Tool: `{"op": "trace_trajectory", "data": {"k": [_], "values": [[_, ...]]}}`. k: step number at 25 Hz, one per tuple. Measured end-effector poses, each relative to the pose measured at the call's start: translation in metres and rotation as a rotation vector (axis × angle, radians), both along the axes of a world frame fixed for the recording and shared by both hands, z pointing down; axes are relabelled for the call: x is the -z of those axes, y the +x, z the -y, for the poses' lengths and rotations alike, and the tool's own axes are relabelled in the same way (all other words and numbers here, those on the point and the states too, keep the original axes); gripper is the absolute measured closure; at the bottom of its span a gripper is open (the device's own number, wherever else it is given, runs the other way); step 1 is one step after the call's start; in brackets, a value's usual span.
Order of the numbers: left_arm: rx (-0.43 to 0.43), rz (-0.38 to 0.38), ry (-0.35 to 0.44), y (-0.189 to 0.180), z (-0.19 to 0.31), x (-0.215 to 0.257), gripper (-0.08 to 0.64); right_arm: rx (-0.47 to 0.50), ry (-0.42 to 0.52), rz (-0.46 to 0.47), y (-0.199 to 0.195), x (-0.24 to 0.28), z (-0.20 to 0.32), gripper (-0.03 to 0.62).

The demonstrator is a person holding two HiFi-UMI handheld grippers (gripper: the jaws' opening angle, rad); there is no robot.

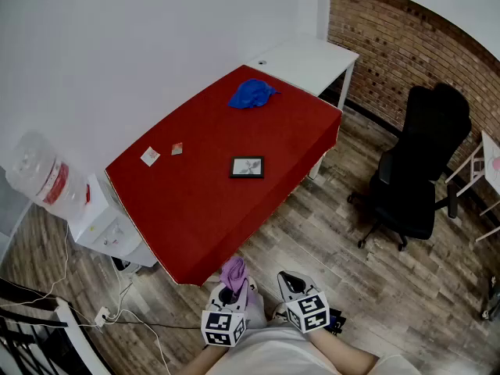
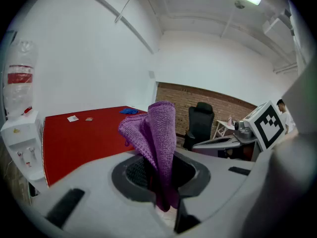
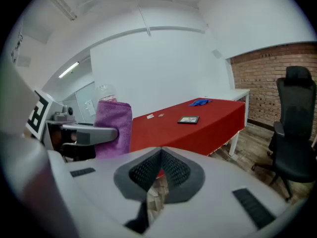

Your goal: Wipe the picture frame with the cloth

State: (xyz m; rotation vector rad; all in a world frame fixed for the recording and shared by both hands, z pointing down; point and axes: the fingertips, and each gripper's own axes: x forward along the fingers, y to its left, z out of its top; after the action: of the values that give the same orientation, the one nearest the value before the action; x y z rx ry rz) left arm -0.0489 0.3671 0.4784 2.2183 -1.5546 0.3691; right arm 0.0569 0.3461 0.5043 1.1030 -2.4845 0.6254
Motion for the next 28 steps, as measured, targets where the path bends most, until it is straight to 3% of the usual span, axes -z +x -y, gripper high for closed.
{"op": "trace_trajectory", "data": {"k": [8, 17, 23, 28], "values": [[-0.037, -0.018, -0.005, -0.016, 0.090, -0.019, 0.500, -0.039, 0.006, -0.019, -0.013, -0.013, 0.082, 0.589], [-0.127, -0.006, 0.044, -0.054, 0.216, -0.002, 0.500, -0.122, 0.051, -0.047, -0.046, 0.003, 0.202, 0.588], [-0.159, 0.000, 0.048, -0.076, 0.262, 0.002, 0.500, -0.150, 0.086, -0.061, -0.063, 0.017, 0.252, 0.588], [-0.166, -0.012, 0.029, -0.073, 0.283, -0.001, 0.500, -0.143, 0.075, -0.077, -0.062, 0.015, 0.278, 0.588]]}}
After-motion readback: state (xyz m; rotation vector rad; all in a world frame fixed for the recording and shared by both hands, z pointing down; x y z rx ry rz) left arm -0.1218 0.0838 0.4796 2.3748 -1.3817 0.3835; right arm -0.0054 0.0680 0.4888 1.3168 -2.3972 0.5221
